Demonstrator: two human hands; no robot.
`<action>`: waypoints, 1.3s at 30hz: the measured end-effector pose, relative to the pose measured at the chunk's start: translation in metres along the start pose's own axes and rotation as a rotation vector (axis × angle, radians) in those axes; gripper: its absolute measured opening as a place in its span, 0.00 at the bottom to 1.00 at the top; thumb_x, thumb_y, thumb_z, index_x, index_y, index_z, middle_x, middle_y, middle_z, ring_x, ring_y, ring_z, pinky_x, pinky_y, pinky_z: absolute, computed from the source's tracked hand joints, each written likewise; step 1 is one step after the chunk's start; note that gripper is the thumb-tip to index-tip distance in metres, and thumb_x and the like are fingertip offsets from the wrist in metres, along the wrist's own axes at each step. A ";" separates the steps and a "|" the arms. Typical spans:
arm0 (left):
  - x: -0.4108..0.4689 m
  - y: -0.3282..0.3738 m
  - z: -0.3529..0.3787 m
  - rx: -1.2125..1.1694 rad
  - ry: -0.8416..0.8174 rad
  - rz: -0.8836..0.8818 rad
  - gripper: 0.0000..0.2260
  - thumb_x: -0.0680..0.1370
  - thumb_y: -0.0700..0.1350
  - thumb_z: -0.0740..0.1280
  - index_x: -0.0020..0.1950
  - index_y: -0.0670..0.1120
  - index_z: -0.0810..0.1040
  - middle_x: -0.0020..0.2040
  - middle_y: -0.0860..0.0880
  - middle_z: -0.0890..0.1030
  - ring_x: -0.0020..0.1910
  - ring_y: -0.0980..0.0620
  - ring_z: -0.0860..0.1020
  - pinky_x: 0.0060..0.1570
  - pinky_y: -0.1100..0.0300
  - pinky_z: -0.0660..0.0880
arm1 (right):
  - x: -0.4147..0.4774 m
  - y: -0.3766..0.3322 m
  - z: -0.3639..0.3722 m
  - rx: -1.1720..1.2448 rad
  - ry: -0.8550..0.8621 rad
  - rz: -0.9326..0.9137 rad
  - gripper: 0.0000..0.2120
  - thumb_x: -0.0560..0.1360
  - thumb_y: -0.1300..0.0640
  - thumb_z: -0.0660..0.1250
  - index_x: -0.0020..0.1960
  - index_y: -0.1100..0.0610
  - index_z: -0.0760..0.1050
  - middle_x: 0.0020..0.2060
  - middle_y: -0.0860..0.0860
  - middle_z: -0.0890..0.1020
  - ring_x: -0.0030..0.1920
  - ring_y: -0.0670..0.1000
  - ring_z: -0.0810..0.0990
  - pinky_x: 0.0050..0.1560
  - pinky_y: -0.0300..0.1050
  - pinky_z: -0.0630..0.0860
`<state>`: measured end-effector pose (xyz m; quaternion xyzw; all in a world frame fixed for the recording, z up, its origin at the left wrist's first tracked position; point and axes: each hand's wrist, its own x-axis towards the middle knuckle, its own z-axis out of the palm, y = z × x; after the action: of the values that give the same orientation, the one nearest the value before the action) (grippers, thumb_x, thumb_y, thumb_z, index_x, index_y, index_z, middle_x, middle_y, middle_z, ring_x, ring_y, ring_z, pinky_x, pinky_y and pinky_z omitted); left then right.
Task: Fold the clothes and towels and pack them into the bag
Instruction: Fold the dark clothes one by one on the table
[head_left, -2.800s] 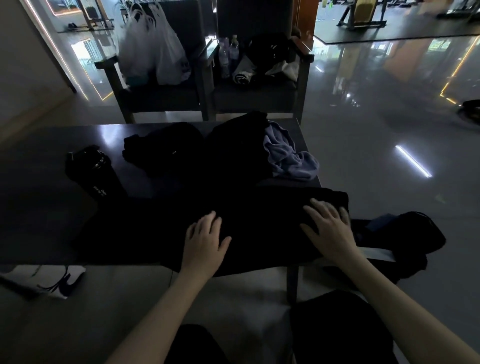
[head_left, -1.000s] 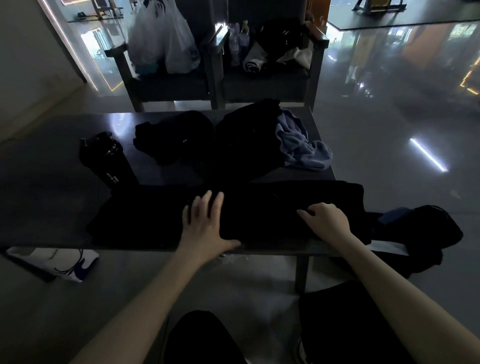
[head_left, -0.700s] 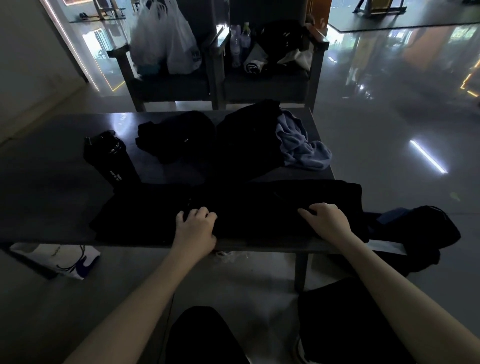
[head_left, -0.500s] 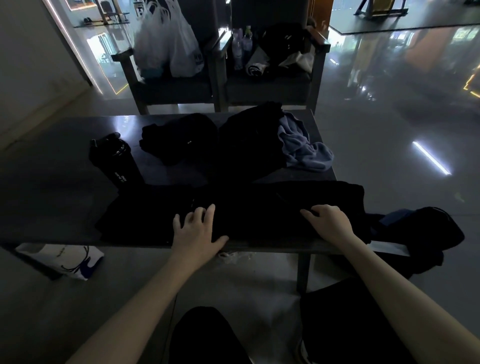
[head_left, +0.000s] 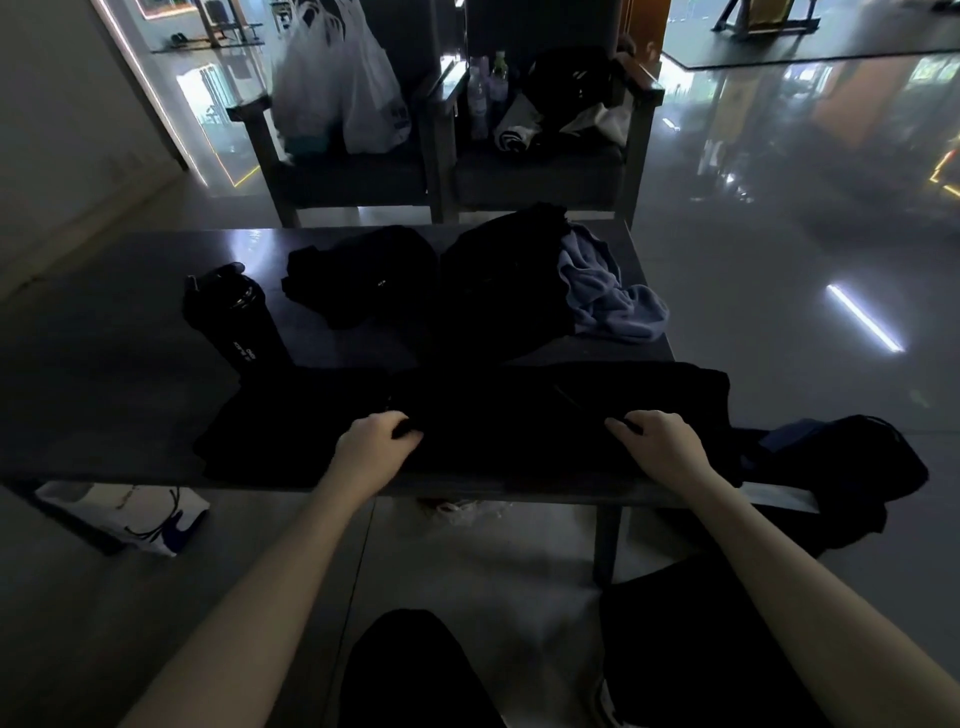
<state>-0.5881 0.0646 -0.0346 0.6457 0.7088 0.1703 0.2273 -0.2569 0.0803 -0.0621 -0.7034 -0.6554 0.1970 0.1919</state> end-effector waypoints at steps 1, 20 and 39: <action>0.003 -0.002 -0.005 -0.123 -0.021 -0.034 0.10 0.78 0.49 0.65 0.54 0.44 0.81 0.48 0.46 0.82 0.48 0.48 0.80 0.50 0.53 0.77 | 0.000 0.000 0.000 -0.001 0.004 -0.002 0.20 0.77 0.47 0.64 0.29 0.53 0.68 0.29 0.52 0.76 0.33 0.55 0.77 0.33 0.44 0.66; 0.031 0.006 0.011 0.358 0.292 -0.159 0.19 0.82 0.51 0.57 0.35 0.43 0.72 0.35 0.47 0.77 0.37 0.45 0.78 0.42 0.53 0.76 | 0.003 -0.003 0.003 -0.121 0.175 0.054 0.22 0.77 0.42 0.62 0.37 0.60 0.76 0.31 0.52 0.77 0.35 0.56 0.77 0.32 0.43 0.66; 0.016 0.036 0.075 0.535 -0.095 0.294 0.26 0.82 0.59 0.46 0.79 0.51 0.49 0.79 0.54 0.51 0.77 0.52 0.48 0.75 0.51 0.44 | -0.016 -0.014 0.028 -0.338 0.162 -0.465 0.23 0.76 0.43 0.51 0.62 0.52 0.76 0.61 0.51 0.78 0.63 0.55 0.75 0.64 0.56 0.67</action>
<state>-0.5181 0.0801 -0.0796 0.7856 0.6159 -0.0216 0.0552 -0.2849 0.0653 -0.0783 -0.5699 -0.8049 -0.0210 0.1639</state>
